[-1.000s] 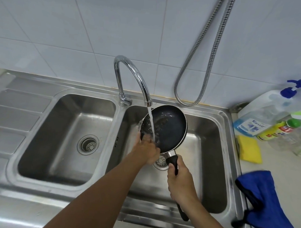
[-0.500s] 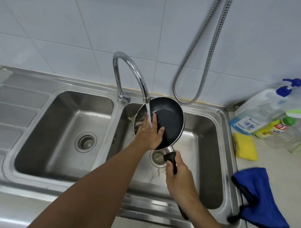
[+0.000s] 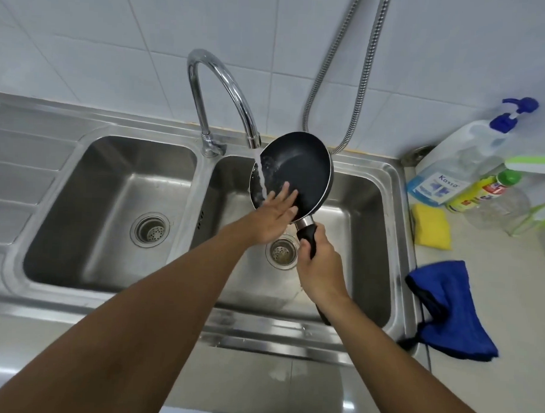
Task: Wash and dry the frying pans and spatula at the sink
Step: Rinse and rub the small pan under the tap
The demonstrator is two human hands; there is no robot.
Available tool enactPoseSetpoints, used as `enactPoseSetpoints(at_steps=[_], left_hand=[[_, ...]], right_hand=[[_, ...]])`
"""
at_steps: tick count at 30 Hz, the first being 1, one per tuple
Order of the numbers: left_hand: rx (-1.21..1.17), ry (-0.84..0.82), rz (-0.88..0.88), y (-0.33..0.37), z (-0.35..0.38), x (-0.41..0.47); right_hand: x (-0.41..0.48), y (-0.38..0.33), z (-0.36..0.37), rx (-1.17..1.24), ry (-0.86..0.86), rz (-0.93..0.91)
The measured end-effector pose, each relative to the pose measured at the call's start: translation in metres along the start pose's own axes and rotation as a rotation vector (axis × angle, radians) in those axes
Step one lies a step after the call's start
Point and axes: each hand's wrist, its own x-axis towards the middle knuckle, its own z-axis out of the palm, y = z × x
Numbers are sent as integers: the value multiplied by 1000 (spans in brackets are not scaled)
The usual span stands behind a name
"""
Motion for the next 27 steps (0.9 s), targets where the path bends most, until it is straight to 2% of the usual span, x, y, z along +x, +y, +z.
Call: enactPoseSetpoints(at_steps=[4, 5, 7, 9, 10, 14, 18, 23, 27], left_hand=[[29, 136, 38, -6, 6, 6], [15, 184, 5, -5, 8, 8], [-51, 259, -171, 3, 7, 14], [-69, 229, -298, 10, 5, 17], [-61, 194, -283, 11, 5, 16], [-76, -10, -18, 5, 14, 3], [-185, -174, 35, 3, 16, -9], [-106, 22, 34, 2, 16, 10], [61, 123, 18, -6, 14, 13]], right_hand=[[-21, -6, 2, 17, -8, -23], [-25, -6, 2, 24, -12, -21], [-31, -6, 5, 27, -37, -28], [-34, -5, 9, 23, -70, -27], [-33, -5, 11, 32, -76, -14], [-24, -2, 12, 71, -73, 34], [-17, 13, 12, 41, -108, 67], [-32, 19, 19, 24, -194, 19], [-37, 17, 23, 38, -163, -12]])
